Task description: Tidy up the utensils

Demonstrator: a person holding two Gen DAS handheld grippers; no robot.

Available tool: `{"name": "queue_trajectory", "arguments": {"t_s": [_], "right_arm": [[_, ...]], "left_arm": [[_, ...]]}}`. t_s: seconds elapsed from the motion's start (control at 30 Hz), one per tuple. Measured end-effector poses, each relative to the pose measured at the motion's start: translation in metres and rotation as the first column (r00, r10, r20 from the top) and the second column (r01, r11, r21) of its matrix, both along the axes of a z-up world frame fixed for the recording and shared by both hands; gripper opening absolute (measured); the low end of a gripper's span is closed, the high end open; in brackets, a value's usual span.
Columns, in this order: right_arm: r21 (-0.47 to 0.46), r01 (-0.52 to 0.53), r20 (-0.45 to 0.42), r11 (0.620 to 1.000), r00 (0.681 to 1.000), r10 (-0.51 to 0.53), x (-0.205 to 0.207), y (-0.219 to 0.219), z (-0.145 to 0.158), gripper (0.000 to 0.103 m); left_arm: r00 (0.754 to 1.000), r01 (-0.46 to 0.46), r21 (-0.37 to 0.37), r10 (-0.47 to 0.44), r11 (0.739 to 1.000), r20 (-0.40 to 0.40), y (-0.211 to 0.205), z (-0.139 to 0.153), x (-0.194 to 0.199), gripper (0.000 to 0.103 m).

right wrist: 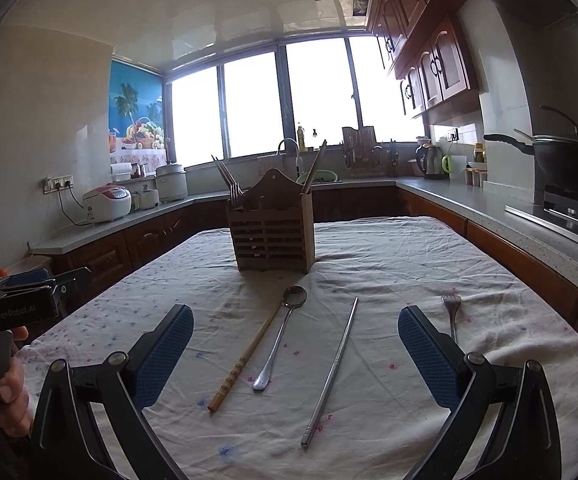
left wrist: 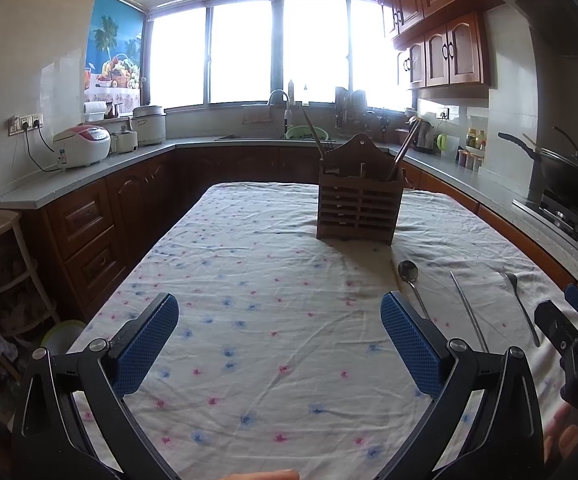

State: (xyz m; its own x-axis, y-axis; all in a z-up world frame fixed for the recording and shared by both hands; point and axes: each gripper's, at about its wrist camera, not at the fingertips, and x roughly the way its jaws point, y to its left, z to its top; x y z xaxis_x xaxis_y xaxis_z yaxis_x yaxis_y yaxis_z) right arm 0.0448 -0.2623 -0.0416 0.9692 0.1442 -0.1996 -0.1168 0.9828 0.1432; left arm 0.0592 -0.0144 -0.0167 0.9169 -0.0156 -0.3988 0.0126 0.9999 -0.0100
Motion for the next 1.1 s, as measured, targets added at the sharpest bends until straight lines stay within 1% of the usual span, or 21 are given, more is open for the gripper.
{"name": "queue_trajectory", "arguments": {"t_s": [0.2,1.1], "right_arm": [[-0.003,-0.003,0.021,1.000,1.000,0.003,-0.0031,0.0023,0.0033,0.103],[0.000,-0.008,0.034,1.000,0.999,0.008,-0.0063,0.0044,0.0072,0.103]], "left_arm": [[1.000,-0.001,0.000,0.001,1.000,0.011,0.0004,0.0015,-0.0024,0.103],[1.000,0.002,0.005,-0.002,1.000,0.027,0.0004,0.0053,-0.0080,0.103]]}}
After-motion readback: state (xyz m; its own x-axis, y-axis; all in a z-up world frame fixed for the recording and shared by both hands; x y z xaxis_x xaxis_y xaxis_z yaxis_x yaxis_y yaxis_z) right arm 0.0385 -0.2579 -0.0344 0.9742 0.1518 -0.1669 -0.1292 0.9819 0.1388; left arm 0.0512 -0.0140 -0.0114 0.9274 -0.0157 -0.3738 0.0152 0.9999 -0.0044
